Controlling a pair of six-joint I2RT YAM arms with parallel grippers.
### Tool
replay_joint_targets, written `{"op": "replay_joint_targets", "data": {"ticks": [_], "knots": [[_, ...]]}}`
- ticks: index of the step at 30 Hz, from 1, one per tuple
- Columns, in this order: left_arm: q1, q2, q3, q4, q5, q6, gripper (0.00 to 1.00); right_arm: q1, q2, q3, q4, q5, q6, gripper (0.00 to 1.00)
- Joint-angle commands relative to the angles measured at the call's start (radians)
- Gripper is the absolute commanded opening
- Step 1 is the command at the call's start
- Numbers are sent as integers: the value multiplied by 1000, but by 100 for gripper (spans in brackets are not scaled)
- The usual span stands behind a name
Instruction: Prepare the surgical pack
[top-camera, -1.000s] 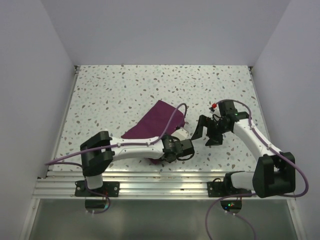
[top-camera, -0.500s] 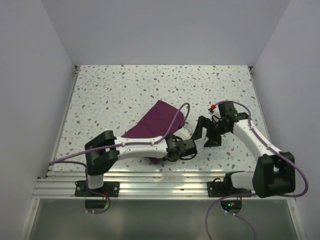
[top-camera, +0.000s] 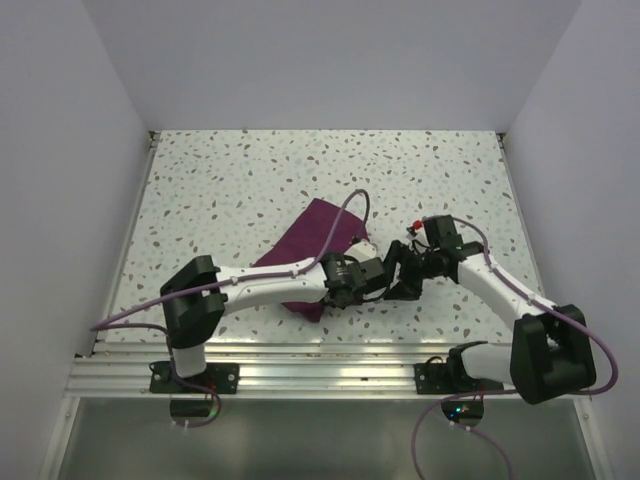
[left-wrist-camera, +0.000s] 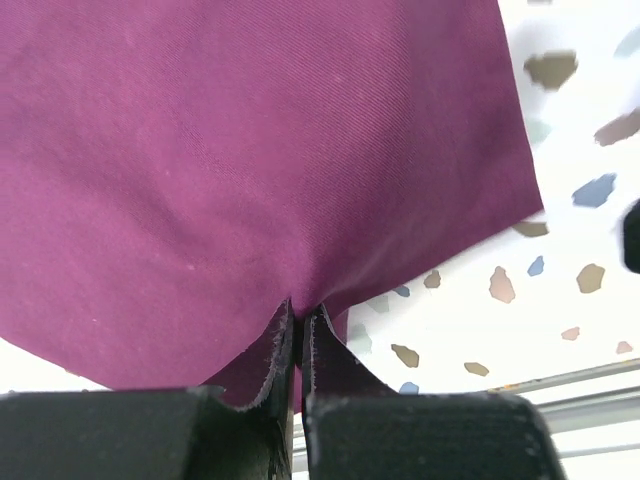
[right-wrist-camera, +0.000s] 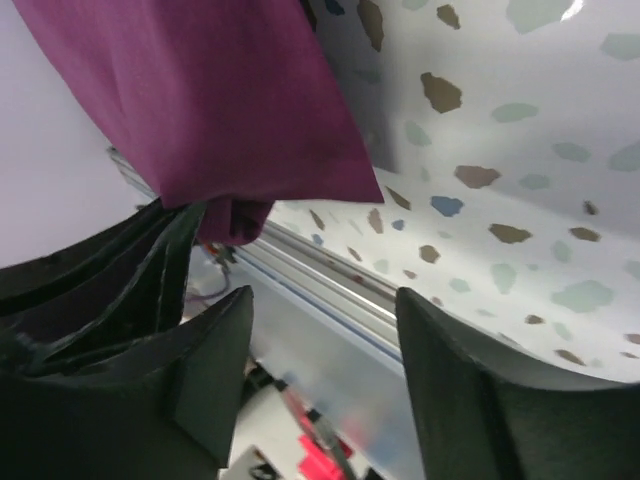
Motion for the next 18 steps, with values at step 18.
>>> {"op": "replay_joint_targets", "data": {"ticks": [18], "knots": [[55, -126, 58, 69, 61, 99, 0, 148, 248, 138, 384, 89, 307, 27]]}}
